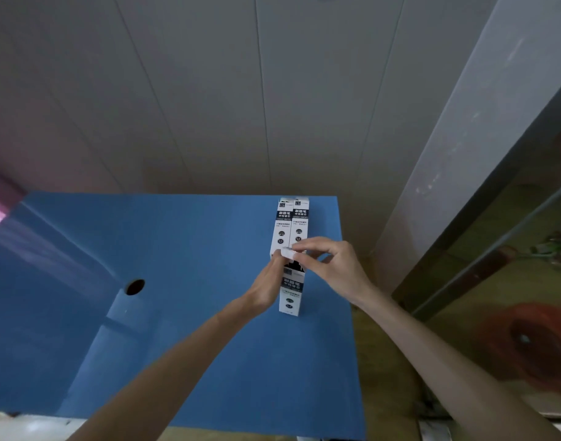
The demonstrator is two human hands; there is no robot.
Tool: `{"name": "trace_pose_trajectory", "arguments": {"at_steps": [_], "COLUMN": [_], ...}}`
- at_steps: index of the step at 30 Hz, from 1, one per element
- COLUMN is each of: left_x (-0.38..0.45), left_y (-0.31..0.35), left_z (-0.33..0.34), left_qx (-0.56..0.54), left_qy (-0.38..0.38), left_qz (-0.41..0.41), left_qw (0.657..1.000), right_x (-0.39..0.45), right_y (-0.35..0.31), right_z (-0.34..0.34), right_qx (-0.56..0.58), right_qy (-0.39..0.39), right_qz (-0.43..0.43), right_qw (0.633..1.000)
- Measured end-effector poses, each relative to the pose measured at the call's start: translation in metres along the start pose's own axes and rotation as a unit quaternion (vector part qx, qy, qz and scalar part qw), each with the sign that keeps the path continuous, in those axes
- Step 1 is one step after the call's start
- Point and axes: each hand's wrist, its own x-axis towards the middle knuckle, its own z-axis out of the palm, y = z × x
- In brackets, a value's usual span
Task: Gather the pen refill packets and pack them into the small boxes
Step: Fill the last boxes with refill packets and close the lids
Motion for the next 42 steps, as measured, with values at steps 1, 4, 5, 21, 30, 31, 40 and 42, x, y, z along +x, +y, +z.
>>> {"name": "trace_pose_trajectory", "arguments": {"at_steps": [1, 4, 5, 21, 30, 31, 40, 42], "left_x": [-0.001, 0.0, 0.0, -0.001, -0.001, -0.002, 0.003, 0.007], "left_y": [0.003, 0.008, 0.012, 0.009, 0.009, 0.011, 0.009, 0.006], "left_z": [0.0, -0.002, -0.001, -0.011, -0.02, -0.021, -0.039, -0.043], "left_qx": [-0.002, -0.01, -0.014, -0.039, 0.049, 0.048, 0.058, 0.082], "left_qy": [-0.006, -0.011, -0.013, -0.05, -0.093, -0.098, -0.141, -0.137], "left_qz": [0.001, 0.001, 0.002, 0.013, 0.069, 0.068, 0.098, 0.092], "left_qw": [1.0, 1.0, 1.0, 0.998, 0.992, 0.992, 0.983, 0.983], "right_x": [0.0, 0.002, 0.002, 0.008, -0.012, -0.014, -0.008, -0.004], "right_y": [0.002, 0.011, 0.015, 0.009, 0.016, 0.016, 0.008, 0.008], "right_z": [-0.002, -0.009, -0.01, 0.006, 0.011, 0.012, 0.014, 0.015], "right_qx": [0.006, 0.0, -0.017, -0.046, -0.072, -0.084, -0.157, -0.158], "right_qy": [0.009, 0.014, 0.011, 0.137, 0.136, 0.136, 0.115, 0.109], "right_qz": [-0.008, -0.023, -0.034, -0.006, -0.011, -0.017, -0.041, -0.044], "right_qw": [1.0, 1.0, 0.999, 0.989, 0.988, 0.987, 0.98, 0.981]}}
